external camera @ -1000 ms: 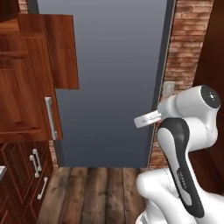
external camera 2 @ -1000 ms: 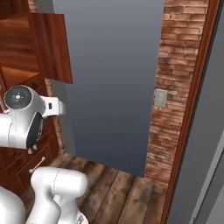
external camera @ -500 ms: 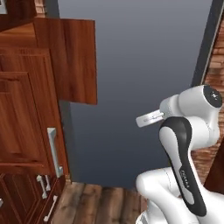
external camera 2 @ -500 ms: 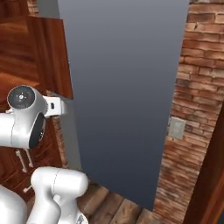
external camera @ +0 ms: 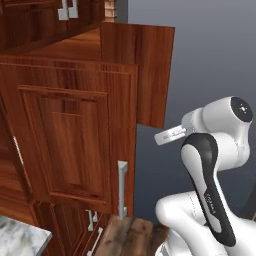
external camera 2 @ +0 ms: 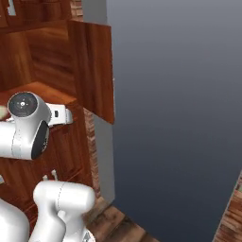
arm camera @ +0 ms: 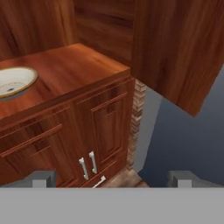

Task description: Pick up the bowls from the cabinet and place each bowl in front of a stool on the dining counter.

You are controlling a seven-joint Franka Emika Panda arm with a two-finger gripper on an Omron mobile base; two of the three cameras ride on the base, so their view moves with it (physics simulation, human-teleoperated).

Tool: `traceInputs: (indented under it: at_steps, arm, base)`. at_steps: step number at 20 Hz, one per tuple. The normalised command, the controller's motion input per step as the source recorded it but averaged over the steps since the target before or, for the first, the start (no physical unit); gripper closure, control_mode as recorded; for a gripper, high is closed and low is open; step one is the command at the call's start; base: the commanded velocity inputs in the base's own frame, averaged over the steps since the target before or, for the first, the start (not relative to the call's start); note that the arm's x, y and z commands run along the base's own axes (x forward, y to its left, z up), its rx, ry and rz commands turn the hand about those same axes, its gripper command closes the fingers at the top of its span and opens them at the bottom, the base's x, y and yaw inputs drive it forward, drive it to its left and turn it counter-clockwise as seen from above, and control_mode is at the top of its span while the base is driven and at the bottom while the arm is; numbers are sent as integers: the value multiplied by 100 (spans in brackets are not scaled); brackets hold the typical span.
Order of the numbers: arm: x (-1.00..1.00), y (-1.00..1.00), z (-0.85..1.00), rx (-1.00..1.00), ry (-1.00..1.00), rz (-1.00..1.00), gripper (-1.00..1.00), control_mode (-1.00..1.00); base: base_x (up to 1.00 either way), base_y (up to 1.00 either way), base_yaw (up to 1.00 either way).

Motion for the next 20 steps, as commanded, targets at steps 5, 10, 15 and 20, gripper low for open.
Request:
traceInputs:
  at_steps: [5,10,15,20]
  arm:
    - [0,0,0,0,0,0,-100,100]
    - [0,0,0,0,0,0,-100,100]
    - [0,0,0,0,0,0,-100,100]
    - [0,0,0,0,0,0,-100,100]
  base:
    - [10,1,28]
    - [0,-37,26]
    - [17,-19,28]
    - [32,-20,29]
